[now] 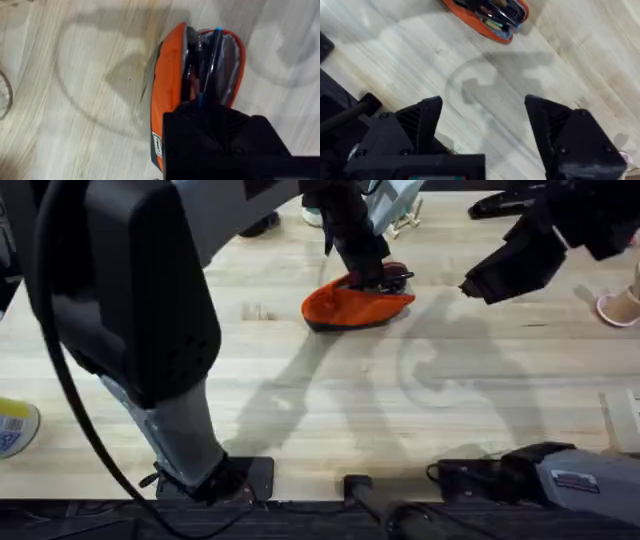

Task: Unzip the bag, pick up the pens from the table one at a time and place them inside, then zip the bag closed.

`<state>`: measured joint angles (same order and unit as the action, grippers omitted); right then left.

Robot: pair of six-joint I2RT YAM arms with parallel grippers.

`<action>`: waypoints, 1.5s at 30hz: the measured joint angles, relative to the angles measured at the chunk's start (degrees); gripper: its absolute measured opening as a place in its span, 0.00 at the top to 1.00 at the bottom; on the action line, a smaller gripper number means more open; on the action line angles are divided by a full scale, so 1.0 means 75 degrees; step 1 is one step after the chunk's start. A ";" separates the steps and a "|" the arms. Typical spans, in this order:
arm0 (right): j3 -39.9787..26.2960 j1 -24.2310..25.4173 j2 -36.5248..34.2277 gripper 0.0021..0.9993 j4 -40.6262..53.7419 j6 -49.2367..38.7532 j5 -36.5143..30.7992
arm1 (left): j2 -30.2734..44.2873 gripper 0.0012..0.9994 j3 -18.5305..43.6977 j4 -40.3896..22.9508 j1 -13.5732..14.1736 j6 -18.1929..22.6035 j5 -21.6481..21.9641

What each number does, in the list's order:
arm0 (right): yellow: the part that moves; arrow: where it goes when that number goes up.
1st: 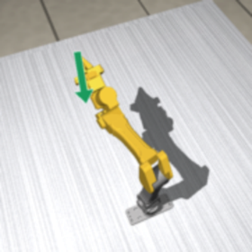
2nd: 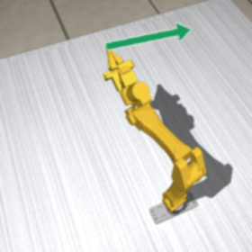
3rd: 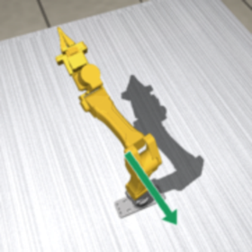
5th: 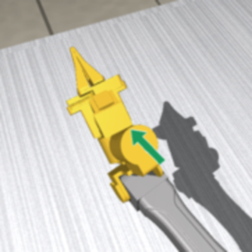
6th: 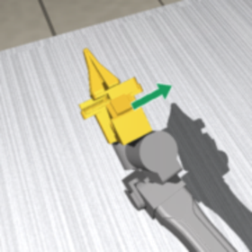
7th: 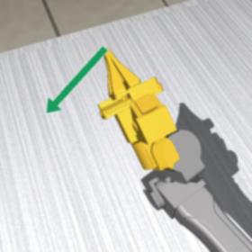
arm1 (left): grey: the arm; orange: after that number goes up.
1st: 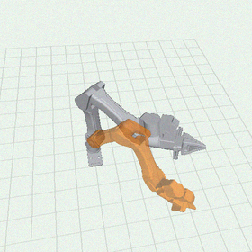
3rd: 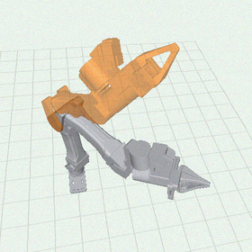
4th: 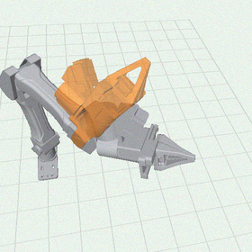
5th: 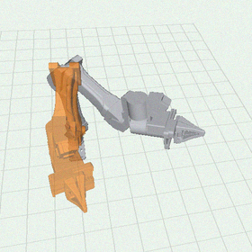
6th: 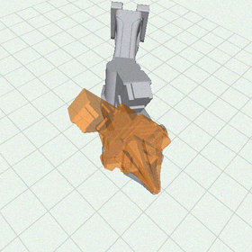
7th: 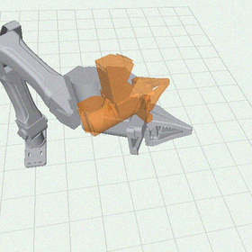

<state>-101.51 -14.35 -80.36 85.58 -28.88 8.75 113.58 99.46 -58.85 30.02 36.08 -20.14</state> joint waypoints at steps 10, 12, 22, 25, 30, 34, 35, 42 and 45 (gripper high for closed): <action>0.0000 0.0002 0.0000 0.00 0.0000 0.0000 0.0000 | 0.0000 0.02 0.0000 0.0025 0.0000 0.0067 0.0201; 0.0000 0.0003 0.0000 0.00 0.0000 0.0003 0.0000 | 0.0000 0.00 0.0000 0.0026 0.0003 0.0073 0.0204; 0.0000 0.0003 0.0000 0.00 0.0000 0.0003 0.0000 | -0.0193 0.00 0.0096 -0.0557 0.0009 0.0047 0.0207; 0.0000 0.0000 0.0000 0.00 0.0003 0.0003 0.0000 | -0.0572 0.00 0.0096 -0.0910 0.0006 -0.0021 0.0287; 0.0000 0.0000 0.0000 0.00 0.0000 0.0003 0.0000 | -0.0980 0.00 0.0099 -0.1066 0.0006 -0.0075 0.0383; 0.0000 0.0000 0.0000 0.00 0.0000 0.0003 0.0000 | -0.1321 0.00 0.0099 -0.1072 -0.0035 -0.0105 0.0413; 0.0000 0.0000 -0.0002 0.00 0.0000 0.0005 0.0000 | -0.1440 0.00 0.0099 -0.1075 -0.0062 -0.0123 0.0417; 0.0000 0.0000 0.0000 0.00 0.0003 0.0003 -0.0002 | -0.2121 0.00 0.0102 -0.1251 -0.0397 -0.0229 0.0434; 0.0000 0.0002 -0.0003 0.00 0.0003 0.0003 0.0000 | -0.2364 0.00 0.0102 -0.1428 -0.0607 -0.0276 0.0431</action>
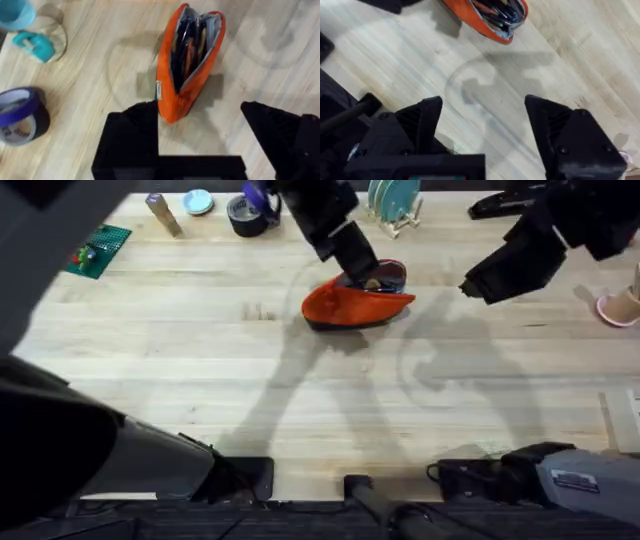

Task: Unzip the bag, pick up the pens from the table one at a time and place them inside, then zip the bag closed.

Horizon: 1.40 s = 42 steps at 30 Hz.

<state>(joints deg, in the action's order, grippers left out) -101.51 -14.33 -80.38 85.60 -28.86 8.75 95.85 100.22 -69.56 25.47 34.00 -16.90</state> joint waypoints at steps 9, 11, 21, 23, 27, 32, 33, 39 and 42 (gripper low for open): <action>0.0000 0.0001 0.0000 0.00 0.0198 0.0003 0.0000 | -0.0707 0.00 -0.0370 0.0007 -0.0802 0.0014 -0.0543; 0.0000 -0.0002 0.0003 0.00 0.0197 0.0003 0.0000 | -0.1243 0.00 -0.1129 0.0550 -0.1120 0.0037 -0.0742; 0.0000 -0.0002 0.0003 0.00 0.0198 0.0017 0.0000 | -0.2077 0.00 -0.2577 0.0708 -0.2628 0.1156 -0.2708; 0.0000 -0.0002 0.0000 0.00 0.0198 0.0017 0.0000 | -0.2075 0.00 -0.2733 0.0669 -0.2996 0.1496 -0.3198; 0.0000 0.0000 0.0003 0.00 0.0198 0.0017 0.0000 | -0.2075 0.00 -0.2985 0.0320 -0.3560 0.2184 -0.3768; 0.0000 -0.0002 0.0000 0.00 0.0197 0.0019 -0.0001 | -0.2075 0.00 -0.3358 0.0244 -0.3847 0.3132 -0.4275; 0.0000 0.0000 0.0002 0.00 0.0198 0.0017 0.0000 | -0.2075 0.00 -0.3454 0.0247 -0.3891 0.3384 -0.4401; 0.0000 0.0001 0.0002 0.00 0.0197 0.0096 0.0000 | -0.2075 0.00 -0.4097 0.0668 -0.3951 0.4379 -0.4750; 0.0000 -0.0001 0.0001 0.00 0.0197 0.0122 0.0000 | -0.2075 0.00 -0.4426 0.1092 -0.3954 0.4569 -0.4818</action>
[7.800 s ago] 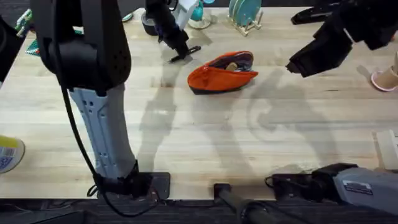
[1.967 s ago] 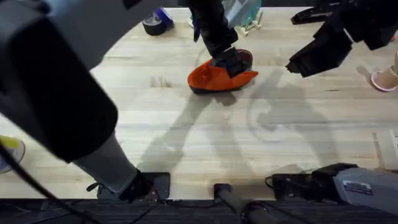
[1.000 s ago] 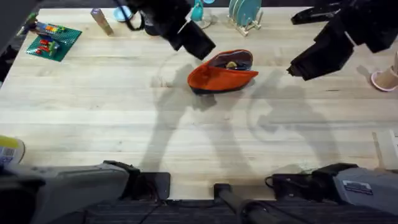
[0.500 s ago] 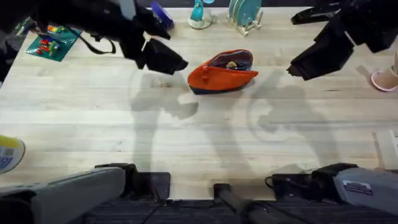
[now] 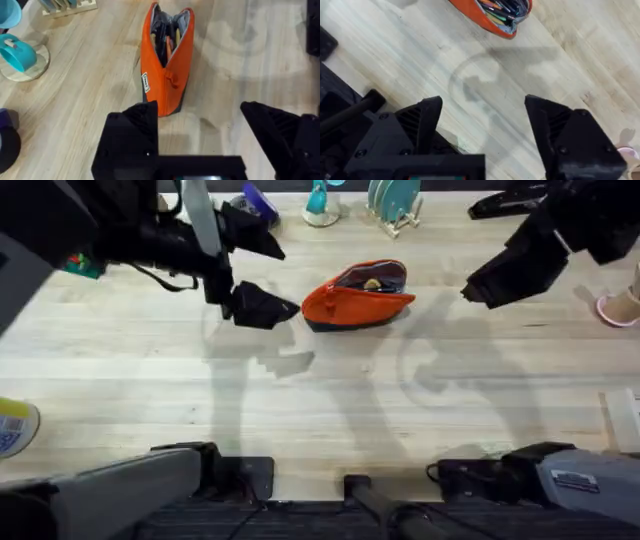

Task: Unzip the bag, pick up the pens from the table one at a time and place them inside, then zip the bag closed.

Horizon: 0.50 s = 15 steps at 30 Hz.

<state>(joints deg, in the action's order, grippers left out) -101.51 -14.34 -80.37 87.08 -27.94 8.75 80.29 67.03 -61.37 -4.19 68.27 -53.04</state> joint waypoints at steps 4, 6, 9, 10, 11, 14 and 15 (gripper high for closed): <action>0.0000 -0.0001 0.0002 0.00 0.0002 0.0023 0.0000 | 0.0000 0.00 -0.0415 0.0450 0.0002 0.0108 -0.0018; 0.0000 -0.0001 0.0000 0.00 0.0002 0.0047 0.0000 | 0.0000 0.00 -0.0545 0.0585 0.0000 0.0143 -0.0018; 0.0000 -0.0001 0.0001 0.00 0.0001 0.0068 0.0000 | 0.0000 0.00 -0.0673 0.0853 -0.0016 0.0179 -0.0014; 0.0000 -0.0001 0.0002 0.00 0.0002 0.0070 0.0000 | 0.0000 0.00 -0.0694 0.0882 -0.0039 0.0188 -0.0013; 0.0000 -0.0001 0.0001 0.00 0.0002 0.0070 0.0000 | 0.0000 0.00 -0.0732 0.0931 -0.0430 0.0192 0.0020; 0.0000 -0.0001 0.0000 0.00 -0.0010 0.0152 0.0003 | 0.0000 0.00 -0.0732 0.0933 -0.0725 0.0192 0.0044; 0.0000 -0.0001 0.0000 0.00 -0.0010 0.0194 0.0003 | 0.0000 0.00 -0.0732 0.0933 -0.0734 0.0192 0.0044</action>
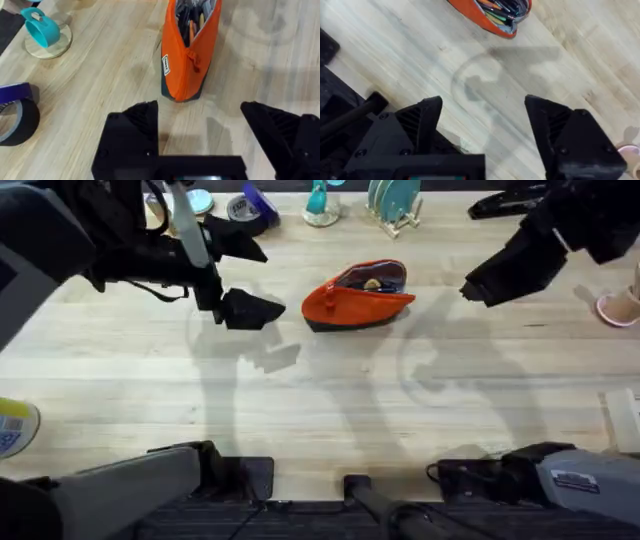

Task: Unzip the bag, pick up the pens from the table one at a time and place them inside, then zip the bag closed.

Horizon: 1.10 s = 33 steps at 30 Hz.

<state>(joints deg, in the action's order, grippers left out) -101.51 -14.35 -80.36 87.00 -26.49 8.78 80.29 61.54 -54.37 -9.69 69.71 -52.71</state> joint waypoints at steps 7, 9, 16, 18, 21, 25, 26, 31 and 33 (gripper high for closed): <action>0.0000 0.0000 0.0001 0.00 0.0001 0.0858 0.0003 | 0.0000 0.00 0.0000 -0.0003 0.0003 0.0023 0.0000; 0.0000 -0.0003 -0.0001 0.00 0.0002 0.1104 0.0003 | 0.0000 0.00 0.0000 -0.0001 0.0003 0.0023 0.0000; 0.0000 -0.0009 -0.0002 0.00 -0.0089 0.1963 0.0003 | 0.0000 0.00 0.0000 -0.0003 0.0003 0.0023 0.0000; 0.0000 -0.0009 0.0001 0.00 -0.0111 0.2273 0.0003 | 0.0000 0.00 0.0000 -0.0003 0.0003 0.0023 0.0000; 0.0000 -0.0038 -0.0002 0.00 -0.0222 0.2802 0.0006 | 0.0000 0.00 0.0000 -0.0003 0.0003 0.0023 0.0000; 0.0000 -0.0278 0.0000 0.00 -0.0423 0.3546 0.0003 | 0.0000 0.01 0.0000 -0.0003 0.0003 0.0023 0.0000; 0.0000 -0.0361 0.0001 0.00 -0.0480 0.3704 0.0000 | 0.0000 0.00 0.0000 -0.0003 0.0003 0.0023 0.0000; 0.0000 -0.1046 -0.0002 0.00 -0.0641 0.4704 -0.0490 | 0.0000 0.01 0.0000 -0.0003 0.0003 0.0023 0.0000; 0.0000 -0.1526 0.0000 0.00 -0.0644 0.5166 -0.1029 | 0.0000 0.00 0.0000 -0.0001 0.0003 0.0023 0.0000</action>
<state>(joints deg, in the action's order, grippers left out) -101.51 -25.80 -80.36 82.17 12.26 1.06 80.29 61.54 -54.38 -9.67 69.89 -52.71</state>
